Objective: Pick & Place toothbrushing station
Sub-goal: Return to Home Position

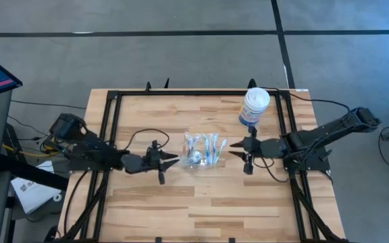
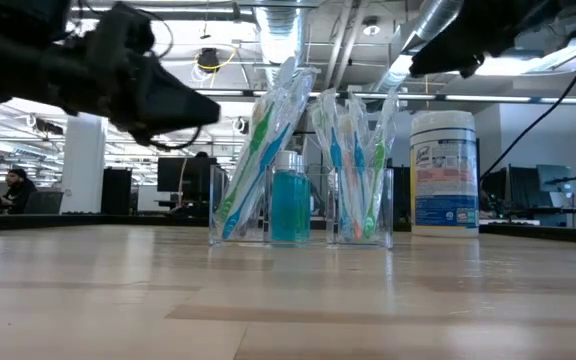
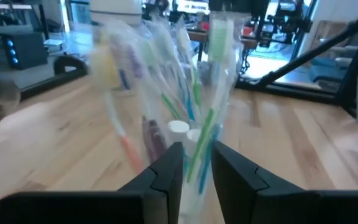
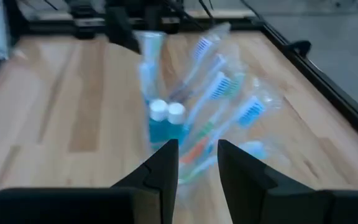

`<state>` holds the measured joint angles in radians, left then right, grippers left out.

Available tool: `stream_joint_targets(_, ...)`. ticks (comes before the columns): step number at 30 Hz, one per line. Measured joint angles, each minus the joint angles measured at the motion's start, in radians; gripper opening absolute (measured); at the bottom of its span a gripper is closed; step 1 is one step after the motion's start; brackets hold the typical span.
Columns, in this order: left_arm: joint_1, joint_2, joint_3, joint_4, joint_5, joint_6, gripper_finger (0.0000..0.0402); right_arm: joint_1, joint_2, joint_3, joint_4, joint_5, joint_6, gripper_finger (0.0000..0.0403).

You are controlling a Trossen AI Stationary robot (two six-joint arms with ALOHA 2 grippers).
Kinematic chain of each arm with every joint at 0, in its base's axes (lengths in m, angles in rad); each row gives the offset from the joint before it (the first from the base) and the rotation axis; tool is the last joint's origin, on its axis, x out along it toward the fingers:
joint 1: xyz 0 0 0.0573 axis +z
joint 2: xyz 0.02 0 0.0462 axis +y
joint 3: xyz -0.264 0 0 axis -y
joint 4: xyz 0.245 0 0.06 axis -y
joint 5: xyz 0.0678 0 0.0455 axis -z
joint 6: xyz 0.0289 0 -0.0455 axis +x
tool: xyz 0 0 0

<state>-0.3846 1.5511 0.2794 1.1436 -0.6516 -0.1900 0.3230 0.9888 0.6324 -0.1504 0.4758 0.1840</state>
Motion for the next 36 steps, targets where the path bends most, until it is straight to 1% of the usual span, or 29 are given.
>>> stream_joint_targets(3, -0.01, -0.091, -0.053, 0.001, -0.022, 0.013, 0.0077, 0.022, -0.033, -0.088, 0.098, 0.002, 0.001, 0.0103)
stream_joint_targets(6, -0.011, -0.202, -0.11, 0.002, -0.03, 0.059, 0.0077, 0.038, -0.07, -0.172, 0.216, 0.006, 0.004, 0.0103)
stream_joint_targets(10, -0.019, -0.361, -0.194, 0.003, -0.03, 0.124, 0.0077, 0.06, -0.124, -0.287, 0.381, 0.012, -0.045, 0.0103)
stream_joint_targets(13, -0.026, -0.48, -0.268, 0.002, -0.03, 0.136, 0.0077, 0.074, -0.179, -0.376, 0.514, 0.034, -0.077, 0.0103)
stream_joint_targets(15, -0.028, -0.546, -0.273, -0.066, -0.041, 0.135, 0.0077, 0.076, -0.218, -0.424, 0.565, 0.035, -0.081, 0.0103)
stream_joint_targets(17, -0.028, -0.592, -0.273, -0.099, -0.04, 0.149, 0.0077, 0.076, -0.253, -0.464, 0.601, 0.035, -0.085, 0.0103)
stream_joint_targets(20, -0.028, -0.623, -0.273, -0.116, -0.039, 0.194, 0.0077, 0.074, -0.295, -0.517, 0.624, 0.035, -0.089, 0.0103)
stream_joint_targets(22, -0.028, -0.639, -0.273, -0.111, -0.039, 0.217, 0.0077, 0.075, -0.322, -0.55, 0.673, 0.042, -0.096, 0.0103)
stream_joint_targets(27, -0.027, -0.686, -0.273, -0.122, -0.066, 0.263, 0.0077, 0.073, -0.45, -0.618, 0.687, 0.049, -0.143, 0.0103)
stream_joint_targets(29, -0.027, -0.717, -0.273, -0.124, -0.082, 0.281, 0.0077, 0.067, -0.504, -0.624, 0.647, 0.05, -0.158, 0.0103)
stream_joint_targets(33, -0.027, -0.791, -0.273, -0.162, -0.082, 0.302, 0.0077, 0.067, -0.618, -0.624, 0.544, 0.05, -0.191, 0.0103)
stream_joint_targets(36, -0.027, -0.87, -0.273, -0.257, -0.078, 0.296, 0.0077, 0.067, -0.711, -0.624, 0.478, 0.057, -0.224, 0.0103)
